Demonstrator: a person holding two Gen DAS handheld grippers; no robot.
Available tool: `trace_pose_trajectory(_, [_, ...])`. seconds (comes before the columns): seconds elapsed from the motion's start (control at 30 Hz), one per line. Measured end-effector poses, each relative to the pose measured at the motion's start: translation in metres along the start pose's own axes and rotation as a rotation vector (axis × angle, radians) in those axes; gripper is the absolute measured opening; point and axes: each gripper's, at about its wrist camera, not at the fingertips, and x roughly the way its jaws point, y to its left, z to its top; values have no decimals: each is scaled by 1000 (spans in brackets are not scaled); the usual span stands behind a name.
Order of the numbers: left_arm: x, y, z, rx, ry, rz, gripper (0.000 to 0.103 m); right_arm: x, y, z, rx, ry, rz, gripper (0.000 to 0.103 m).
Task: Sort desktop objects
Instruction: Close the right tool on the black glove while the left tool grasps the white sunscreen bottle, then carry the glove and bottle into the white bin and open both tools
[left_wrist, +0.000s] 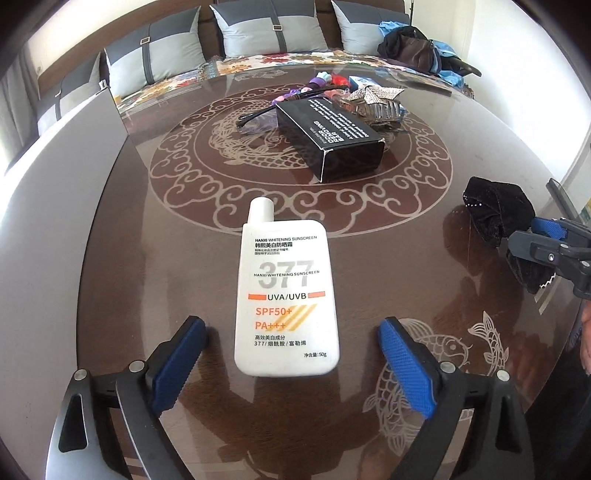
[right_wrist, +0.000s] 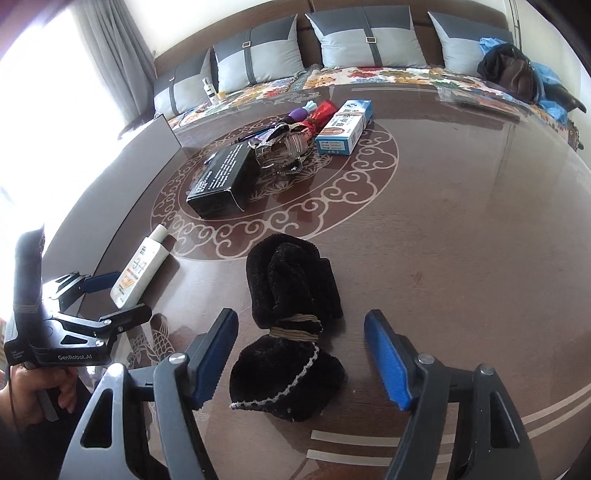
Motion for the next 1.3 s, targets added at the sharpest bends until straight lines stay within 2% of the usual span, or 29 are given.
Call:
trace_pose_trajectory(0.13, [6, 3, 5, -23, 3, -23, 94, 6, 12, 7, -80, 18, -32, 72])
trace_pose_trajectory(0.17, [5, 3, 6, -15, -10, -25, 79, 9, 17, 8, -112, 29, -37, 71])
trace_pose_trajectory(0.2, [1, 3, 7, -9, -25, -26, 67, 13, 22, 8, -145, 54, -62, 53])
trace_pose_trajectory(0.23, [-2, 4, 8, -10, -27, -24, 50, 17, 25, 6, -173, 91, -111, 28])
trace_pose_trajectory(0.27, [-4, 7, 9, -20, -21, -31, 51, 15, 27, 4, -181, 98, -133, 28])
trace_pose_trajectory(0.4, [-33, 16, 4, -72, -99, -68, 51, -10, 26, -4, -116, 74, -96, 28])
trace_pose_trajectory(0.57, [-99, 37, 7, -144, -232, -136, 51, -29, 42, 0, -82, 38, -35, 28])
trace_pose_trajectory(0.67, [-146, 72, 9, -183, -311, -124, 51, -38, 81, 21, -117, -5, 23, 28])
trace_pose_trajectory(0.77, [-179, 127, 6, -250, -339, -79, 51, -46, 144, 47, -184, -53, 123, 28])
trace_pose_trajectory(0.87, [-194, 191, -8, -328, -326, 15, 51, -49, 222, 72, -270, -82, 247, 28])
trace_pose_trajectory(1.0, [-191, 268, -38, -439, -254, 118, 50, -32, 322, 90, -365, -62, 415, 28])
trace_pose_trajectory(1.1, [-178, 304, -60, -489, -190, 163, 50, -5, 380, 93, -458, -43, 434, 28])
trace_pose_trajectory(1.2, [-161, 319, -75, -510, -127, 176, 51, 33, 413, 93, -496, 26, 414, 31])
trace_pose_trajectory(1.27, [-153, 319, -81, -506, -102, 204, 55, 58, 423, 93, -497, 90, 393, 40])
trace_pose_trajectory(1.3, [-152, 318, -84, -506, -95, 206, 59, 67, 424, 94, -493, 116, 385, 52])
